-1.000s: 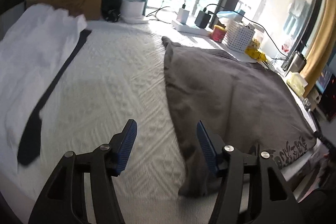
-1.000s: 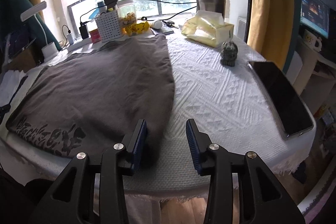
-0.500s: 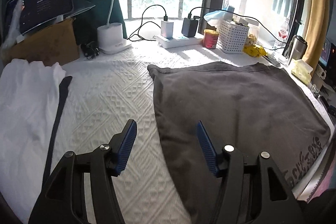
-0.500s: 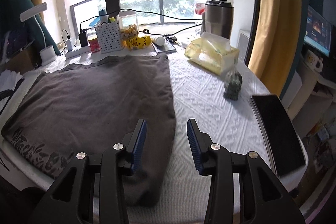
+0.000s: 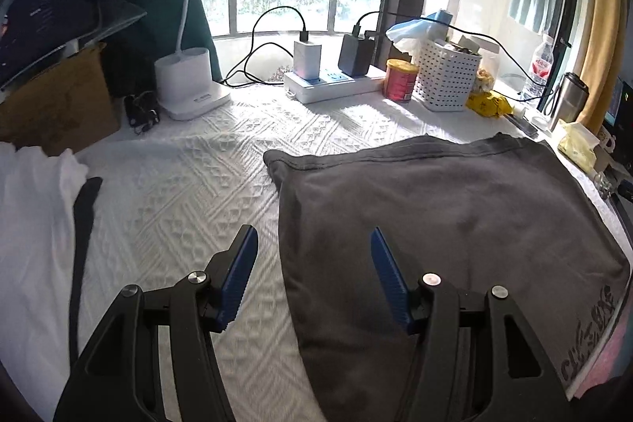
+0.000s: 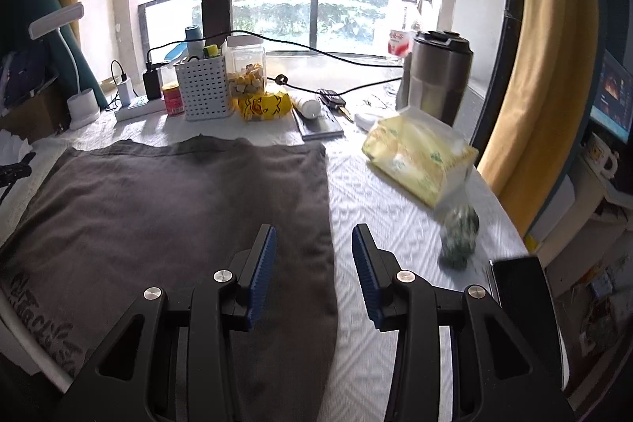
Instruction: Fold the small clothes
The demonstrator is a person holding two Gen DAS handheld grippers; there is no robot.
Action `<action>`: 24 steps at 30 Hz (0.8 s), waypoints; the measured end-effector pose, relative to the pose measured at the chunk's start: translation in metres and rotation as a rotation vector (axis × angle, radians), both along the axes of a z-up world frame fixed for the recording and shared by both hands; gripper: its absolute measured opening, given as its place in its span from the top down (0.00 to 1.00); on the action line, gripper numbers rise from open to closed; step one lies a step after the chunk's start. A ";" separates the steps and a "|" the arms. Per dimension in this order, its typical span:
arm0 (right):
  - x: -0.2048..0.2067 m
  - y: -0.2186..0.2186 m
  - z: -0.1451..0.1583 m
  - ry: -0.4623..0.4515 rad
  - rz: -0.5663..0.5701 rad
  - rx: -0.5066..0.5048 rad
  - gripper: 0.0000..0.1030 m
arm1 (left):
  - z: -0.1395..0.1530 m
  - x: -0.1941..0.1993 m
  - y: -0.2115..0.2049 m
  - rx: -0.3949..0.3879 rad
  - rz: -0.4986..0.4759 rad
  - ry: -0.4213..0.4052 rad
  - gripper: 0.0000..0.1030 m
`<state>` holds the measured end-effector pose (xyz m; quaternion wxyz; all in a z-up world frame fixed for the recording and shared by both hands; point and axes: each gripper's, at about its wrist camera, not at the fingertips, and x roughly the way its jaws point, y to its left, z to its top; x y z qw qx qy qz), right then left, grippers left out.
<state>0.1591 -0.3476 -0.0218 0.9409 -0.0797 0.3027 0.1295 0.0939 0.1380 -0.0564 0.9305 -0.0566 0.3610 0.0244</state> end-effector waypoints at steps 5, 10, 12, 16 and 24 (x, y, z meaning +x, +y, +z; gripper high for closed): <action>0.032 0.012 -0.002 0.012 0.011 -0.020 0.59 | -0.007 0.025 0.004 -0.011 -0.018 0.012 0.42; 0.060 0.021 -0.004 0.019 0.018 -0.035 0.59 | -0.014 0.049 0.002 -0.005 -0.039 0.042 0.42; 0.071 0.024 -0.007 0.025 0.022 -0.040 0.59 | -0.015 0.055 0.001 -0.003 -0.045 0.043 0.42; 0.091 0.027 -0.012 0.042 0.023 -0.045 0.59 | -0.016 0.067 0.001 0.007 -0.051 0.054 0.42; 0.140 0.038 -0.030 0.106 0.060 -0.040 0.59 | -0.028 0.092 0.011 0.022 -0.027 0.123 0.42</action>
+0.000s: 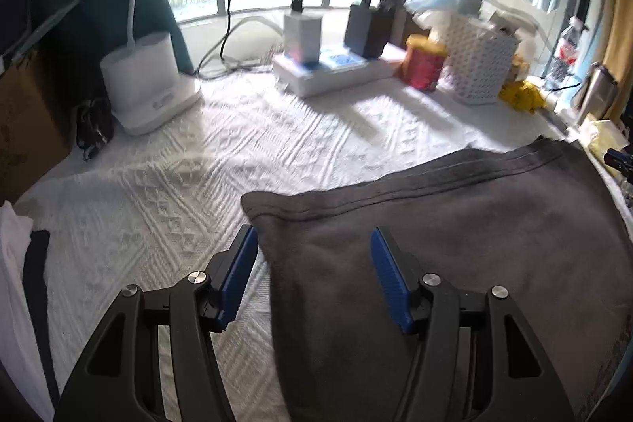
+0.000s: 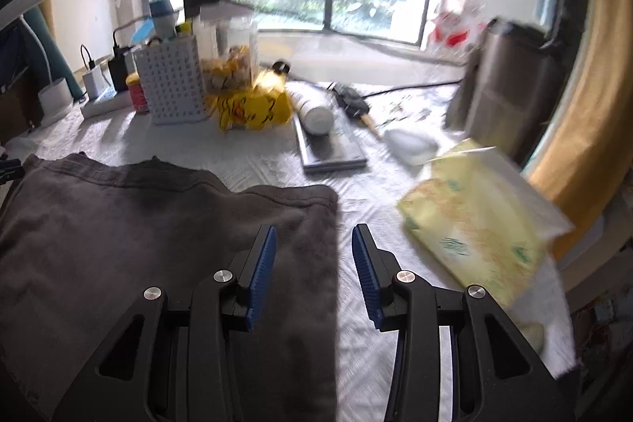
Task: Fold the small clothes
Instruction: 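Pinch the T-shirt edge with the left tool while the right tool pinches beside it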
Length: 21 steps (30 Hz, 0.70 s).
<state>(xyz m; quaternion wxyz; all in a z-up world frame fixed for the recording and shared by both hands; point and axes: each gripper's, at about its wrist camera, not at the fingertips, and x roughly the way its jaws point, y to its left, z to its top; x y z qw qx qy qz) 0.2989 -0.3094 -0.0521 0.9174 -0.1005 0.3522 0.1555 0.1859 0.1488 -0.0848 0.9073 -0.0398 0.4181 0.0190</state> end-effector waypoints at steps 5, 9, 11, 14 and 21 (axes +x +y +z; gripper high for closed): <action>0.025 0.009 -0.020 0.076 0.013 -0.003 0.59 | -0.009 0.008 0.001 0.013 0.002 0.047 0.42; 0.035 0.008 -0.021 0.080 -0.008 0.007 0.59 | -0.010 0.011 0.001 0.026 0.000 0.056 0.42; 0.044 0.006 -0.027 0.129 -0.040 0.008 0.58 | -0.011 0.013 0.000 0.033 -0.003 0.057 0.42; 0.045 0.005 -0.027 0.126 -0.040 0.016 0.58 | -0.011 0.015 -0.004 0.045 -0.029 0.048 0.47; 0.033 0.027 -0.028 0.108 0.083 -0.028 0.96 | -0.007 0.015 -0.023 0.121 -0.111 0.015 0.96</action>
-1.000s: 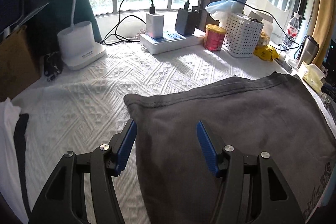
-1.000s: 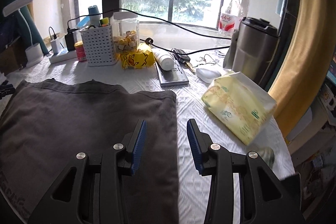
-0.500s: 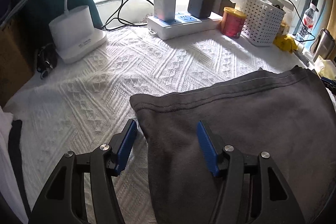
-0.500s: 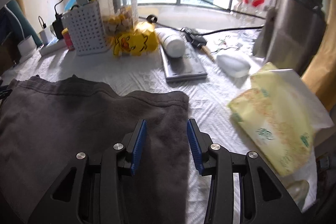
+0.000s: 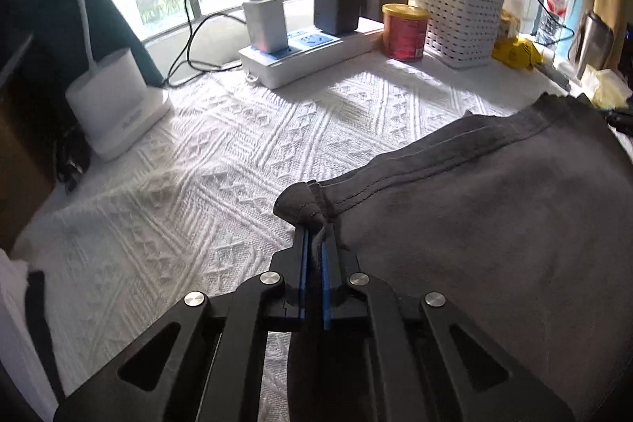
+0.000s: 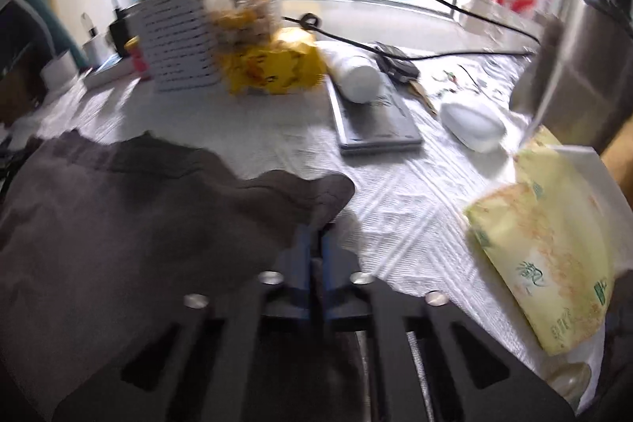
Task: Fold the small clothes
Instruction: 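Pinch the T-shirt edge with the left tool while the right tool pinches beside it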
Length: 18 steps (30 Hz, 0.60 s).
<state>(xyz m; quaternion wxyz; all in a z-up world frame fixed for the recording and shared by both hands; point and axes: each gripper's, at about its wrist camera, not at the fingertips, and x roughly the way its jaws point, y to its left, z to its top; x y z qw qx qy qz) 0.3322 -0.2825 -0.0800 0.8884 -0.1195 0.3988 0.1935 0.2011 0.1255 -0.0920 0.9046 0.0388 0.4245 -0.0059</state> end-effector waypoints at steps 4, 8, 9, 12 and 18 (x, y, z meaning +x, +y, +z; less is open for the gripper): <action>-0.011 -0.002 0.012 -0.094 -0.003 0.014 0.96 | 0.014 -0.004 0.005 -0.003 0.030 -0.076 0.96; -0.010 -0.011 0.022 -0.148 -0.033 0.022 0.96 | 0.034 -0.006 0.002 0.020 0.025 -0.156 0.96; -0.009 -0.012 0.025 -0.158 -0.035 0.022 0.96 | 0.037 -0.003 0.000 0.025 0.020 -0.163 0.96; -0.006 -0.010 0.035 -0.194 -0.026 0.001 0.96 | 0.046 0.007 -0.001 0.040 0.015 -0.178 0.96; 0.001 -0.014 0.053 -0.253 -0.039 -0.038 0.96 | 0.051 0.021 0.004 0.053 0.028 -0.179 0.97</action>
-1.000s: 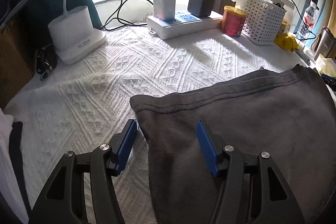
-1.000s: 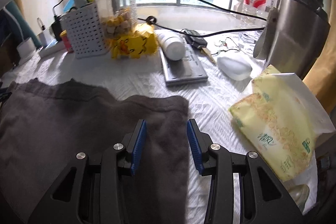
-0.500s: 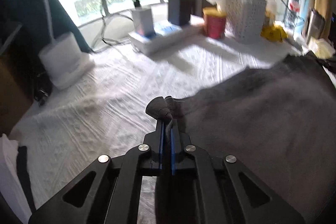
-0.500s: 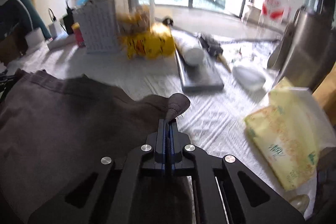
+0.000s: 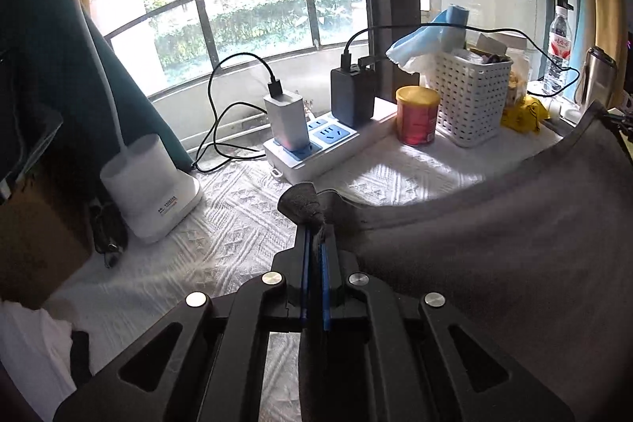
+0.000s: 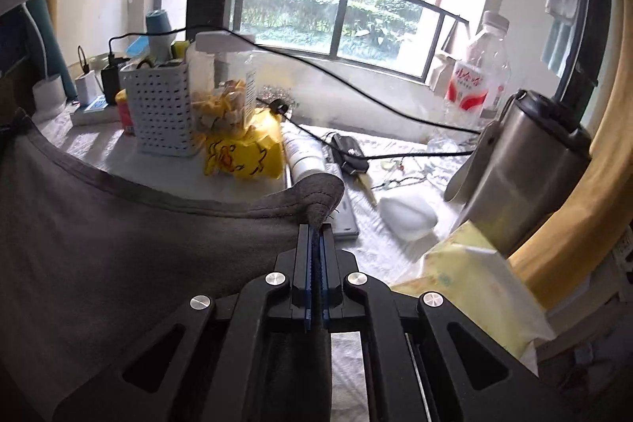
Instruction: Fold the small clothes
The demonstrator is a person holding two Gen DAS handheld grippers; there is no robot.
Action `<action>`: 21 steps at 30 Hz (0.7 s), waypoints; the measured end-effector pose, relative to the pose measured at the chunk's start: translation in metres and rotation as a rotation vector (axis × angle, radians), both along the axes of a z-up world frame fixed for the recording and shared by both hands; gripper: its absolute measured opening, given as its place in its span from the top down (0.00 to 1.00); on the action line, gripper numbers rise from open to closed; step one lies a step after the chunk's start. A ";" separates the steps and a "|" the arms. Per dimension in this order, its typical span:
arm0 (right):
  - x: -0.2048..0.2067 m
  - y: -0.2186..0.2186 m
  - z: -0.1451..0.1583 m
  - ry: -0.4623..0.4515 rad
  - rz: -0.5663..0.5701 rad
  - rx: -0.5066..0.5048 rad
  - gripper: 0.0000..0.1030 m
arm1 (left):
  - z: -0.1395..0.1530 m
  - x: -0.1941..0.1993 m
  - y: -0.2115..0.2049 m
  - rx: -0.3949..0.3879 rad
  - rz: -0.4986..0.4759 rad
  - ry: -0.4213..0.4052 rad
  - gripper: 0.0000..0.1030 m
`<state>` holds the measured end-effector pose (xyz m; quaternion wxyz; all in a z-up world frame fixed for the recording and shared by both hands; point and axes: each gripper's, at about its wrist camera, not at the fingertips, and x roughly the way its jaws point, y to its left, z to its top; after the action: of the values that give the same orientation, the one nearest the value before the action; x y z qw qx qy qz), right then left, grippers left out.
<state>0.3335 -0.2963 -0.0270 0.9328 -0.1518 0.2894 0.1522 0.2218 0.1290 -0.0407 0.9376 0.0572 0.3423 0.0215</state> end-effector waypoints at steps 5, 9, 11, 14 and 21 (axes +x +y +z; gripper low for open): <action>0.006 0.005 -0.012 0.006 -0.010 -0.056 0.96 | -0.024 0.013 0.004 -0.009 0.014 0.087 0.96; 0.013 0.006 -0.023 0.035 -0.035 -0.073 0.96 | -0.035 0.014 0.014 -0.015 0.072 0.117 0.96; 0.015 0.006 -0.029 0.050 -0.041 -0.089 0.96 | -0.034 0.011 0.021 -0.027 0.090 0.123 0.96; 0.015 0.008 -0.036 0.064 -0.049 -0.120 0.96 | -0.028 -0.001 0.025 -0.041 0.092 0.117 0.96; -0.003 0.001 -0.019 0.044 -0.050 -0.076 0.70 | -0.021 -0.041 0.032 -0.123 0.104 0.140 0.96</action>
<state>0.3300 -0.2956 -0.0457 0.9233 -0.1766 0.3191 0.1208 0.1811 0.1610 -0.0616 0.9107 -0.0168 0.4102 0.0450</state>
